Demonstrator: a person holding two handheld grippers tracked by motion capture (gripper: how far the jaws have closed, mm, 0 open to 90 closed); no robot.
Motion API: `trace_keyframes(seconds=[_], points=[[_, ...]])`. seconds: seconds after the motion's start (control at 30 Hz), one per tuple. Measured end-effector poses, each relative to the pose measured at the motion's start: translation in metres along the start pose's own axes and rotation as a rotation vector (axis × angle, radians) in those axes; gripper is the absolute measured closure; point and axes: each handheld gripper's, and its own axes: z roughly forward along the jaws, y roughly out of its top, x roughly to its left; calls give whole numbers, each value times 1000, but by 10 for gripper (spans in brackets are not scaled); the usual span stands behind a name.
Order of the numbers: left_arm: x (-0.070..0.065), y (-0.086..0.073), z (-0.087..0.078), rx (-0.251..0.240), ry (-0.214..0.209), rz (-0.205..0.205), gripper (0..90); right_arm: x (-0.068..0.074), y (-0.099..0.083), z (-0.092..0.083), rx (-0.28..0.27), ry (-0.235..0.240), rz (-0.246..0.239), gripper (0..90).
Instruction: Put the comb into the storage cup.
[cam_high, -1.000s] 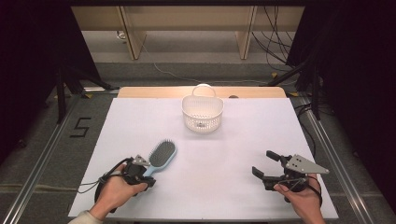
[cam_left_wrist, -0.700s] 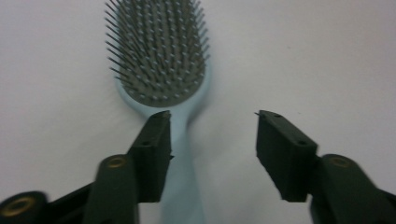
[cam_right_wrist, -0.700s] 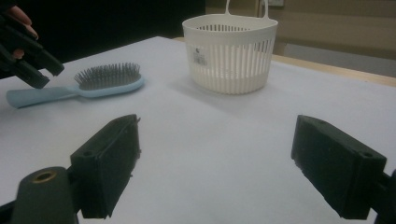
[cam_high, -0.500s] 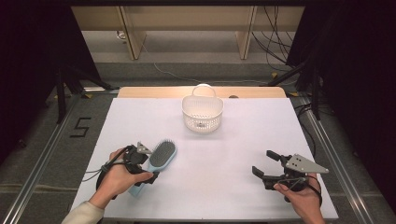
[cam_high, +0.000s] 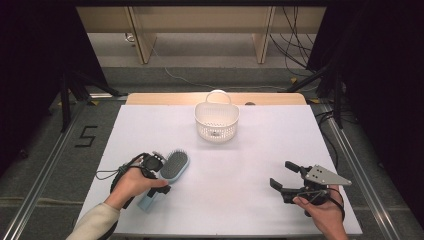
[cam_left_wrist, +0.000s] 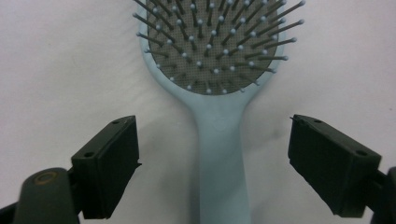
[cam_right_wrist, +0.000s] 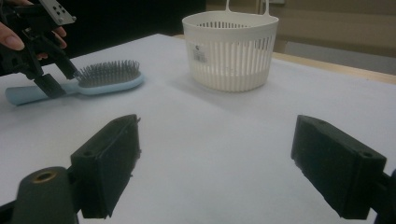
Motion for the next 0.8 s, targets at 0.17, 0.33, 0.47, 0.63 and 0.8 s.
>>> trace_keyframes(seconds=[0.17, 0.33, 0.47, 0.63, 0.8], points=[[2, 5, 0, 28, -10, 0, 208, 0, 0, 0, -3, -1, -2, 161], [2, 6, 2, 35, -16, 9, 244, 0, 0, -1, -4, -3, 2, 161], [0, 7, 4, 45, -18, 20, 275, 0, 0, -1, -4, -2, -3, 161], [2, 8, 4, 63, -19, 21, 308, 0, 0, -1, -4, -2, -2, 161], [3, 9, 6, 77, -24, 16, 337, 0, 0, 0, -2, -1, -2, 161]])
